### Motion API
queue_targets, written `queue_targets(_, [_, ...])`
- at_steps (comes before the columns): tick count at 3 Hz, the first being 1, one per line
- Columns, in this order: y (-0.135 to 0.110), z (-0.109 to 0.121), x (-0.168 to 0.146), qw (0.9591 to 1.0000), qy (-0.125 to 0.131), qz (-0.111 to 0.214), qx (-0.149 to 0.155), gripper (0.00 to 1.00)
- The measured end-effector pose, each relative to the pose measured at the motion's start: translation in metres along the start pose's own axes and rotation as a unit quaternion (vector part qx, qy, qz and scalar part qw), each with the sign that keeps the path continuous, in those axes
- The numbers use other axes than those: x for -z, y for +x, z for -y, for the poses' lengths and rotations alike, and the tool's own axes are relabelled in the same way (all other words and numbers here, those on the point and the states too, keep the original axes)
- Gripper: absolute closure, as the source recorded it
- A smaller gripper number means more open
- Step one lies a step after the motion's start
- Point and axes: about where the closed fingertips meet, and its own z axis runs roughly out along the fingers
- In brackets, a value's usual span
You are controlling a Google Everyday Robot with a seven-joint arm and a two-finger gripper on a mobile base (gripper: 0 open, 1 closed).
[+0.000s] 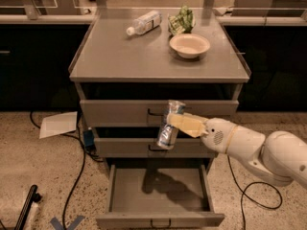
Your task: Pick redbull can from bottom drawer and place on counter
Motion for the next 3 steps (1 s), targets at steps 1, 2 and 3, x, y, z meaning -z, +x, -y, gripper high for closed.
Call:
queue_targets(1, [-0.047,-0.033,-0.019,0.9988,-0.024,0.013,0.041,1.0])
queue_targets(2, [-0.077,-0.062,-0.044,0.9965,-0.047,0.016,0.067,1.0])
queue_targets(3, [-0.099,-0.095,-0.078,0.9938,-0.067,0.008,0.088,1.0])
